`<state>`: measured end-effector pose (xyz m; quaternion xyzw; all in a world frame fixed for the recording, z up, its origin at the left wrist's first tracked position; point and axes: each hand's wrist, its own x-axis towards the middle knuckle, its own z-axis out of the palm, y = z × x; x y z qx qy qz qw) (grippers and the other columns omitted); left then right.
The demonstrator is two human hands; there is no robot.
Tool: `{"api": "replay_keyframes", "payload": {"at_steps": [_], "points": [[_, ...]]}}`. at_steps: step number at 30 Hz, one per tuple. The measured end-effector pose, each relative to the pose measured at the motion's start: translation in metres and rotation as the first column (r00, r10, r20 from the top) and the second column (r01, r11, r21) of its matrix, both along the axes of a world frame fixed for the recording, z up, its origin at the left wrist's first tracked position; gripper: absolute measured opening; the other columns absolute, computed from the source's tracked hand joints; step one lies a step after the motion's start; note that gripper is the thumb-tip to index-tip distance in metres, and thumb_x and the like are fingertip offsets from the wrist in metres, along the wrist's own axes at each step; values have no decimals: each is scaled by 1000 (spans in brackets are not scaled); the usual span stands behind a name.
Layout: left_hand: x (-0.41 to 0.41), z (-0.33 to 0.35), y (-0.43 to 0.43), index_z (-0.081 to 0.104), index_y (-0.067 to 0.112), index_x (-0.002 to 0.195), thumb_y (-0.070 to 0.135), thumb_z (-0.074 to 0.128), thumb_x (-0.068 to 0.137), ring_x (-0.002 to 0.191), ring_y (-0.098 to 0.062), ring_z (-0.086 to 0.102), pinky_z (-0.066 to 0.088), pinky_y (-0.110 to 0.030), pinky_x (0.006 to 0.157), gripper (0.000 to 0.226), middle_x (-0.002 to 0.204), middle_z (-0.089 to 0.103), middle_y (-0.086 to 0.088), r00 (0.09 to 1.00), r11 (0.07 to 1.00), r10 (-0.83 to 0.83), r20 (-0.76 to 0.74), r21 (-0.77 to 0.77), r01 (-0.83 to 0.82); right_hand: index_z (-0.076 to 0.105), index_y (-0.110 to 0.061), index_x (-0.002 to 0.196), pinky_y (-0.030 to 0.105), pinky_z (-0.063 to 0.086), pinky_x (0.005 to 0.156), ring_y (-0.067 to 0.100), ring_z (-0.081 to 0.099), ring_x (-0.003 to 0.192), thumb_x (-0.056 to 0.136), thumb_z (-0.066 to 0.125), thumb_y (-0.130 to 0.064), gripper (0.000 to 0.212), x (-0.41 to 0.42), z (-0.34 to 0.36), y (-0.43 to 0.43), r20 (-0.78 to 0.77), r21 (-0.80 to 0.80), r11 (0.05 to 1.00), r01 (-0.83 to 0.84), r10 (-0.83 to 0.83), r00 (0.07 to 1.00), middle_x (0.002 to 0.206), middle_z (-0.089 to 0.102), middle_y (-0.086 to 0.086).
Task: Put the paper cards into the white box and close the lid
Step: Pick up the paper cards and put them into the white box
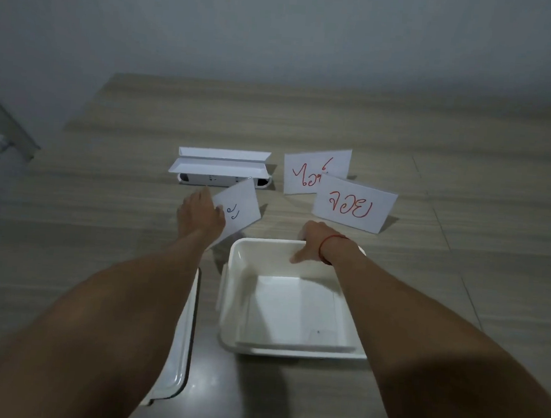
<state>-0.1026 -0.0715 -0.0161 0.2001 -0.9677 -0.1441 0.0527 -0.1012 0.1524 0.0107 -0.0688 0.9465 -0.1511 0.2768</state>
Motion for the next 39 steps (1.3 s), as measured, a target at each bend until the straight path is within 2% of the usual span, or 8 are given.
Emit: {"api": "replay_keyframes", "payload": {"at_steps": [3, 7, 16, 23, 28, 32, 36, 39], "points": [[-5, -15, -1, 56, 5, 118, 27, 47, 96, 113, -37, 57, 43, -43, 97, 32, 119, 63, -19, 998, 998, -55, -2, -43, 55, 45, -17, 62, 24, 37, 58, 24, 50, 77, 69, 82, -32, 41, -6, 2, -4, 58, 36, 999, -11, 9, 998, 67, 47, 0], [-7, -21, 3, 55, 2, 114, 8, 50, 92, 111, -40, 58, 45, -44, 92, 23, 117, 63, -21, 996, 996, -71, 53, -48, 73, 59, -7, 116, 33, 46, 81, 26, 58, 93, 71, 80, -33, 56, -7, -2, -8, 67, 95, 995, -40, 34, 997, 101, 59, 7], [0, 16, 6, 54, 6, 117, 2, 56, 84, 111, -35, 59, 46, -40, 88, 33, 118, 63, -14, 991, 976, -121, 56, -177, 129, 57, -16, 124, 40, 34, 107, 27, 53, 123, 82, 68, -26, 45, 14, -1, 5, -118, 173, 983, 53, -32, 993, 129, 59, 6], [26, 92, 28, 61, 6, 98, 26, 32, 102, 90, -37, 62, 40, -42, 85, 36, 96, 68, -17, 900, 967, -204, -384, -221, 125, 31, -8, 142, 42, 38, 108, 34, 41, 134, 91, 48, -6, 54, 50, 22, 43, -141, 161, 958, 238, -217, 966, 144, 39, 17], [56, 106, 68, 61, 7, 95, 31, 37, 102, 83, -33, 60, 40, -40, 82, 35, 90, 68, -15, 798, 929, -368, -477, -220, 296, 45, 1, 132, 36, 47, 97, 33, 55, 124, 89, 50, 0, 44, 76, 31, 64, -80, 94, 942, 322, -316, 946, 134, 54, 20], [84, 76, 89, 62, 8, 91, 34, 38, 99, 75, -33, 62, 45, -40, 75, 36, 81, 68, -12, 781, 890, -454, -429, -261, 375, 52, -15, 116, 29, 43, 80, 18, 57, 105, 91, 50, -2, 28, 90, 31, 76, -45, 58, 939, 338, -335, 941, 92, 59, 13], [115, 37, 103, 59, 13, 93, 37, 33, 100, 79, -29, 61, 46, -40, 81, 36, 85, 67, -7, 803, 850, -526, -280, -203, 486, 52, -3, 129, 31, 45, 94, 28, 54, 125, 92, 46, -3, 38, 98, 27, 75, -109, 22, 910, 415, -410, 905, 134, 55, 17], [135, 17, 112, 57, 12, 95, 33, 34, 102, 87, -31, 60, 42, -39, 83, 32, 91, 67, -9, 797, 809, -587, -145, -159, 566, 52, 0, 129, 35, 46, 99, 33, 54, 126, 90, 49, -1, 39, 100, 25, 73, -158, 24, 899, 438, -429, 889, 137, 53, 19]]}}
